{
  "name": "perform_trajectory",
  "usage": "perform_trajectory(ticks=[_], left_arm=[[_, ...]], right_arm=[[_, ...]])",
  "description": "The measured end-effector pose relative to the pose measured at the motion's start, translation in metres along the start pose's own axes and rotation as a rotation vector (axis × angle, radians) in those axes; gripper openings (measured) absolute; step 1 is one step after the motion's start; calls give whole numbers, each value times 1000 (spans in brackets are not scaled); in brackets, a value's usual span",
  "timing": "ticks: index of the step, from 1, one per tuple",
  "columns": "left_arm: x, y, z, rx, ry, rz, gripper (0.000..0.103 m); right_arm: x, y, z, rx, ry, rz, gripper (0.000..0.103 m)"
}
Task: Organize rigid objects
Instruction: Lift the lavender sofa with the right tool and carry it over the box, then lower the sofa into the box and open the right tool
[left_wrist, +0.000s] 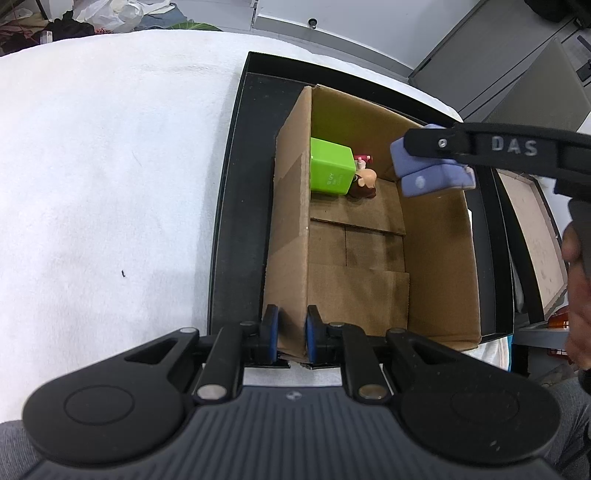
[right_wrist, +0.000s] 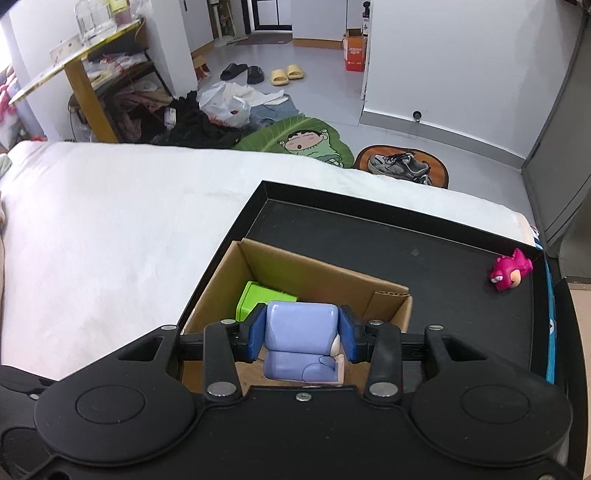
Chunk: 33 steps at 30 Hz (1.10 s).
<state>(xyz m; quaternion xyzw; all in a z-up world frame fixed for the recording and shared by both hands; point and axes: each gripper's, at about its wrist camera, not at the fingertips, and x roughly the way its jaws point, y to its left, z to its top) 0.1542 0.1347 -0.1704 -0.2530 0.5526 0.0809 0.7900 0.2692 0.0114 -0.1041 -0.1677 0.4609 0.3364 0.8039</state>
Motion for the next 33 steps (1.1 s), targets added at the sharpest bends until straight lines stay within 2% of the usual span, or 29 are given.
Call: perform_trajectory(ticks=[8, 12, 15, 22, 27, 33], left_arm=[[1, -1, -1, -3, 4, 5, 14], [1, -2, 0, 2, 5, 9, 14], [2, -2, 0, 0, 6, 9, 14], [4, -3, 0, 1, 2, 12, 15], [5, -2, -1, 1, 2, 17, 14], [6, -5, -1, 4, 6, 22, 14]], right_arm=[[14, 7, -4, -39, 26, -52, 40], [21, 11, -5, -86, 37, -135, 41], [19, 11, -5, -115, 12, -198, 41], [1, -2, -5, -92, -7, -174, 43], [-11, -21, -5, -15, -12, -122, 43], [-22, -42, -9, 20, -26, -114, 48]])
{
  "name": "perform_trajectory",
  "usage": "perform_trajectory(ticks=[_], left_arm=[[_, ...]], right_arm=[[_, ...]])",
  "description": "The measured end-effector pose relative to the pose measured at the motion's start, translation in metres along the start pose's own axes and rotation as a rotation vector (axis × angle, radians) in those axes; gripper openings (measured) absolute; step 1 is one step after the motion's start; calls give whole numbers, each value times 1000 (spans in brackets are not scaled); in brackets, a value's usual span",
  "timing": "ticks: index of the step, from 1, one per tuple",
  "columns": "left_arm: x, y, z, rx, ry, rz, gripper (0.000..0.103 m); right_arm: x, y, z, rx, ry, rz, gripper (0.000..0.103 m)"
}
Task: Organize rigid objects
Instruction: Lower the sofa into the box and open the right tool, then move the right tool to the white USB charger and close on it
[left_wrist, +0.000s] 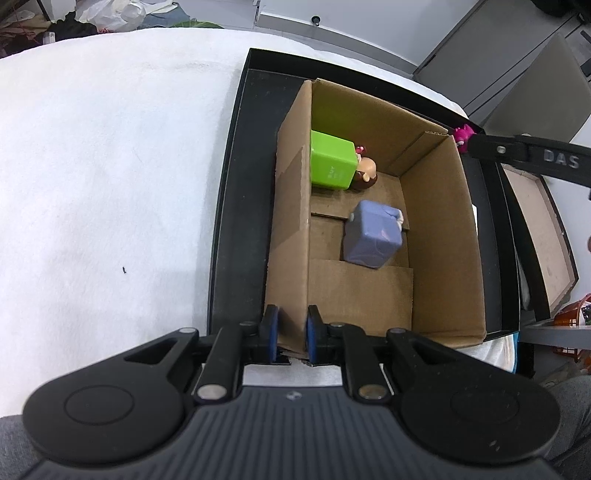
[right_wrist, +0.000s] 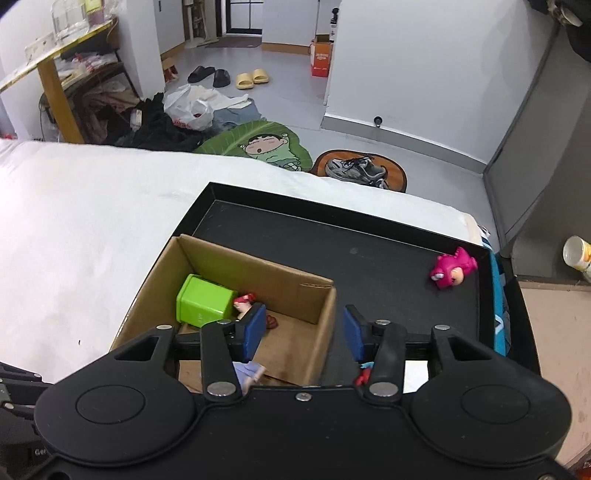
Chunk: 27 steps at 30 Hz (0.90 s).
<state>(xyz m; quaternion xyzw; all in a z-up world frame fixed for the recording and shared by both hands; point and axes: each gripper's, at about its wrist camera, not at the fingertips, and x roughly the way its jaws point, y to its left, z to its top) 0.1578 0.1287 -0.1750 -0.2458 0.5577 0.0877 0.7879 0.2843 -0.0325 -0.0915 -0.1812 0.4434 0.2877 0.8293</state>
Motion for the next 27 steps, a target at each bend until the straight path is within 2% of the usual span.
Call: perform_trajectory(ticks=[4, 22, 27], left_arm=[[1, -2, 0, 0, 0, 4, 14], [1, -6, 0, 5, 0, 25, 14], [1, -7, 0, 10, 0, 29, 15]], right_arm=[[-3, -16, -4, 19, -9, -22, 55], [11, -78, -36, 125, 8, -34, 59], [22, -104, -48, 201, 21, -32, 61]])
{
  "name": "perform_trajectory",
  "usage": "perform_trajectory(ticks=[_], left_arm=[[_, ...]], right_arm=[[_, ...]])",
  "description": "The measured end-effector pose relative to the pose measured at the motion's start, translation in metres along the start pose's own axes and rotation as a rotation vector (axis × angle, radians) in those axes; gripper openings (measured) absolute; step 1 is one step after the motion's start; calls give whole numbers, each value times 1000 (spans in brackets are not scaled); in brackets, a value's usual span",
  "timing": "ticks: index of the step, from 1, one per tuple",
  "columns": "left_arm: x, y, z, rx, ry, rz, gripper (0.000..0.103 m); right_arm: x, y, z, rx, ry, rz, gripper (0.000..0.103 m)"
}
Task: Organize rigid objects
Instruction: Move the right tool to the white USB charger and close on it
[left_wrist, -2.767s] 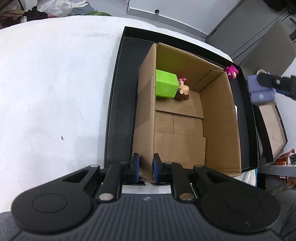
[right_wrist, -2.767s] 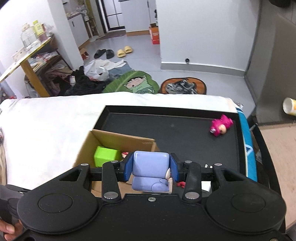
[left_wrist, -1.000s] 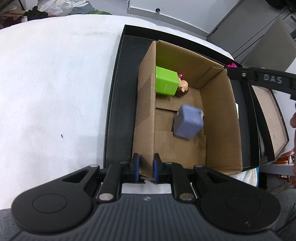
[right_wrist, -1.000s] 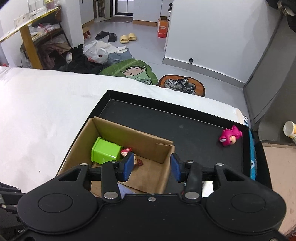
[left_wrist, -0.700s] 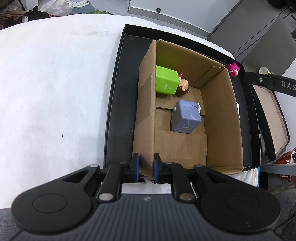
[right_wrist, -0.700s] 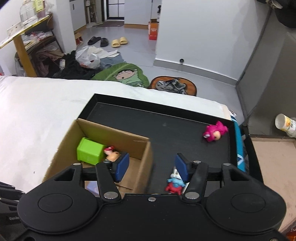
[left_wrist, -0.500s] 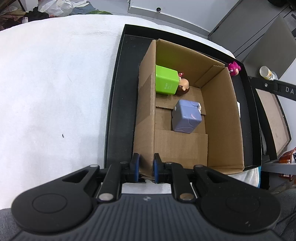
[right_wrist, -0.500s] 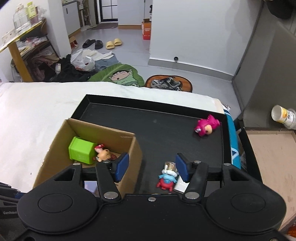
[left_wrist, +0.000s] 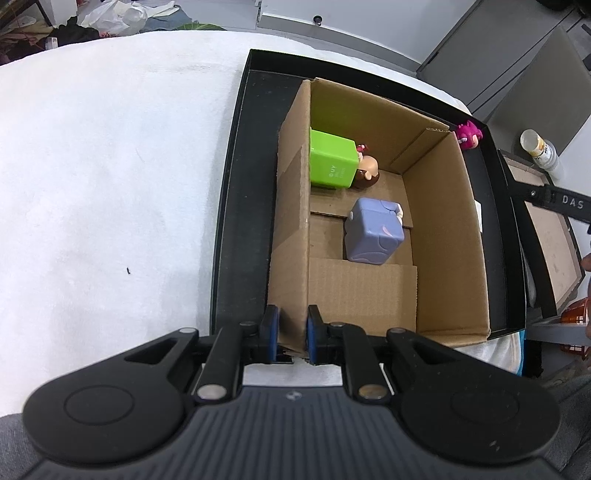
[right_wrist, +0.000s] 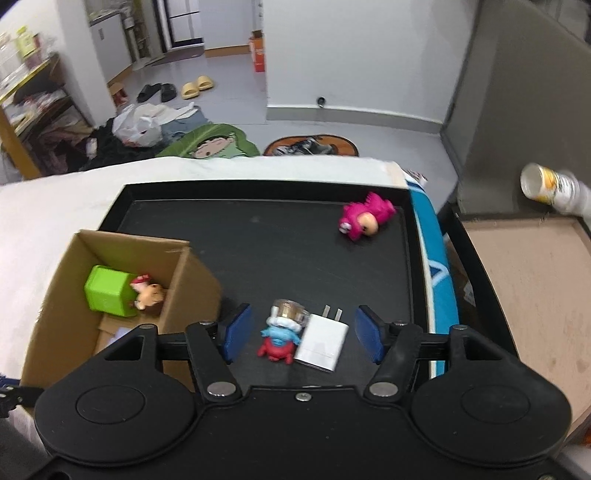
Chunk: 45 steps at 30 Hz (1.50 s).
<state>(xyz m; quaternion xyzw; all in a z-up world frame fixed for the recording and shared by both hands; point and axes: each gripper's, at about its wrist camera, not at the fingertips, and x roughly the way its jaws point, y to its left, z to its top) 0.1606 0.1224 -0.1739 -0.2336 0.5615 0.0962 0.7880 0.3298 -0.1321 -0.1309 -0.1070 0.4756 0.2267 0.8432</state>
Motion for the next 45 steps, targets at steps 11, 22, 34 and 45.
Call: perform_trajectory(ticks=[11, 22, 34, 45], left_arm=[[1, 1, 1, -17, 8, -9, 15], [2, 2, 1, -17, 8, -14, 15], [1, 2, 1, -17, 5, -15, 15], [1, 1, 0, -17, 5, -18, 15]], right_arm=[[30, -14, -5, 74, 58, 50, 61], [68, -34, -8, 213, 138, 27, 55], [83, -13, -22, 109, 196, -60, 37], [36, -9, -19, 79, 106, -64, 36]])
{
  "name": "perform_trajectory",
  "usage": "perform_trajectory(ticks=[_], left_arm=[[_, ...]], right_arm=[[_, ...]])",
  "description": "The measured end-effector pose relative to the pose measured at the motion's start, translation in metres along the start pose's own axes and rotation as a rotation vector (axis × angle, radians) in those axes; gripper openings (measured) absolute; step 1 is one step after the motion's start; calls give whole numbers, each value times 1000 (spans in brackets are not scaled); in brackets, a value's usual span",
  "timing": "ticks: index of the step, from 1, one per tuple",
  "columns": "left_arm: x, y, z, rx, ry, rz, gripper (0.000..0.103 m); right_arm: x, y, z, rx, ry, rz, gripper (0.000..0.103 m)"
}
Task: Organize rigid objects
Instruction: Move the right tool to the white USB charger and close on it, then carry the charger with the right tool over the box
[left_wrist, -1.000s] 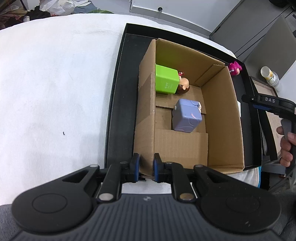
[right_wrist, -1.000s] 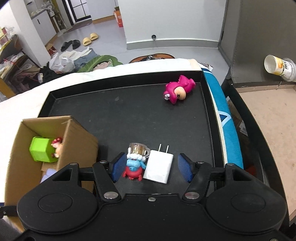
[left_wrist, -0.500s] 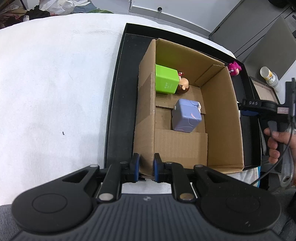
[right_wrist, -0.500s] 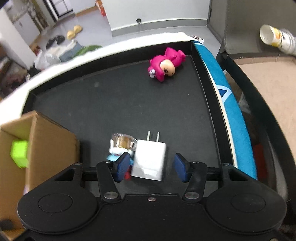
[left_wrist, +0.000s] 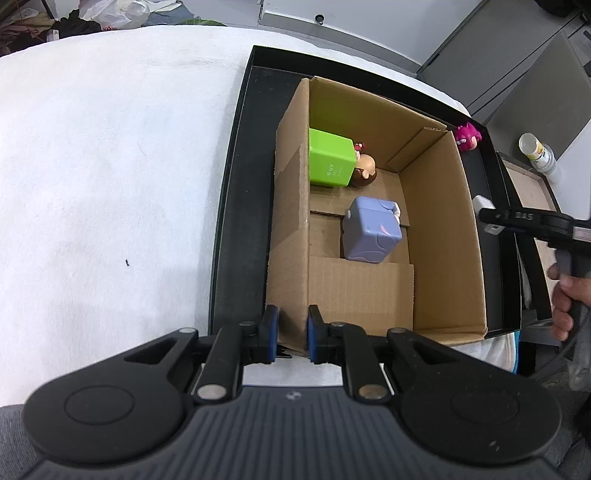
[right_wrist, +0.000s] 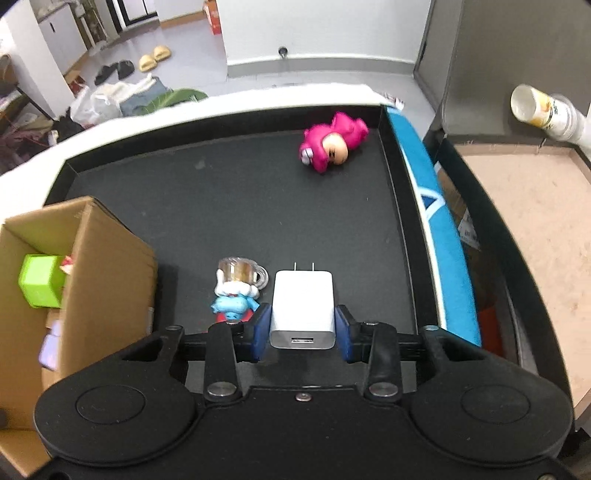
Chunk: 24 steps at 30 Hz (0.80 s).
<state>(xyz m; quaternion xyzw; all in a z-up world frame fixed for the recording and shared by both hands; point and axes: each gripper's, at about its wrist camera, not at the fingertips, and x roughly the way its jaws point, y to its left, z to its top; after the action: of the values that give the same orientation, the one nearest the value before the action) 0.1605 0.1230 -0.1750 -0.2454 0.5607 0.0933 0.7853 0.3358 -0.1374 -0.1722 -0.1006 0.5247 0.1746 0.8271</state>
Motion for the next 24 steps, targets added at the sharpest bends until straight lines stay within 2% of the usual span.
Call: perform_trajectory(ticks=[5, 10, 24], left_arm=[[0, 0, 0, 1, -2, -2, 15], [0, 1, 0, 0, -2, -3, 15], [-2, 3, 0, 0, -3, -16, 15]], right_arm=[[-23, 0, 2, -14, -50, 20, 36], [-35, 1, 7, 9, -54, 73, 36], [-75, 48, 25, -59, -100, 127, 36]])
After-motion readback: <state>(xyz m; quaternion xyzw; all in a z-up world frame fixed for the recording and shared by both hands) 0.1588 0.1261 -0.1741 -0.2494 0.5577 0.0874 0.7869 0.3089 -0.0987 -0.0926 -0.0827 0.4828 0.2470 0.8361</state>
